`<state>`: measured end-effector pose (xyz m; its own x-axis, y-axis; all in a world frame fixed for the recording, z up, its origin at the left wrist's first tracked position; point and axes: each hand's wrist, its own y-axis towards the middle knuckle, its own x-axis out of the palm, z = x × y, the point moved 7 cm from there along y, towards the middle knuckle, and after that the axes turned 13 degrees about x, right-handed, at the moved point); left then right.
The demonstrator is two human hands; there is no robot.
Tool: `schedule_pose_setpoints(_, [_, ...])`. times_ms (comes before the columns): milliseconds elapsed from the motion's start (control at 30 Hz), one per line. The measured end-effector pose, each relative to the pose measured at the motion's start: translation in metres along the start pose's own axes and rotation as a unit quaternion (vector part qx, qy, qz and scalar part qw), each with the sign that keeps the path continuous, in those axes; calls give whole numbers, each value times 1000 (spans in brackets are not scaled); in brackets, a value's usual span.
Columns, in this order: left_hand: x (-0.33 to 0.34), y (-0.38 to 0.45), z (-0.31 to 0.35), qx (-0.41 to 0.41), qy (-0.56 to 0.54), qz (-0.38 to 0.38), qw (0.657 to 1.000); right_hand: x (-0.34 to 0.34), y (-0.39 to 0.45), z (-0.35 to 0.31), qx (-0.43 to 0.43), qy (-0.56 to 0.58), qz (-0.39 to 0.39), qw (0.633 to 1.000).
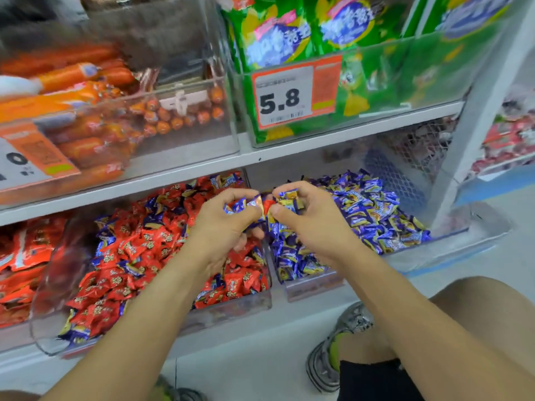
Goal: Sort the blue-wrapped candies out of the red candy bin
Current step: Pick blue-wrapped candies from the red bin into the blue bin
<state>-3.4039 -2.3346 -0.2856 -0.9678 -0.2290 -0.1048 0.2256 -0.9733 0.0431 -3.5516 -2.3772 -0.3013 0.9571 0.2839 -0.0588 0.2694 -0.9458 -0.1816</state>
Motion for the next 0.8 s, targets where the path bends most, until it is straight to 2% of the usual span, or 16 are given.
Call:
schedule_pose_setpoints(133, [-35, -9, -6, 1, 69, 58, 996, 29, 12, -14, -48, -140, 2, 989])
schedule_pose_setpoints(200, [-50, -16, -7, -8, 100, 55, 993, 47, 11, -23, -76, -212, 1, 974])
schedule_pose_setpoints(300, [-64, -24, -14, -50, 119, 25, 991, 66, 7, -24, -83, -241, -17, 967])
schedule_pose_setpoints(367, [-73, -24, -19, -59, 141, 15, 988, 63, 7, -23, -80, -210, -11, 974])
schedule_pose_setpoints(467, [-85, -27, -18, -55, 180, 13, 982, 42, 8, -20, -32, -96, -8, 995])
schedule_pose_setpoints(633, [-66, -29, 1, -33, 109, -16, 993, -1, 12, -3, 95, 98, -14, 991])
schedule_pose_setpoints(700, [-42, -20, 14, 8, 121, -41, 992, -20, 15, 1, 118, 106, -6, 987])
schedule_pose_setpoints(800, [14, 3, 31, 69, 153, -86, 982, -53, 24, 2, 116, 25, 39, 992])
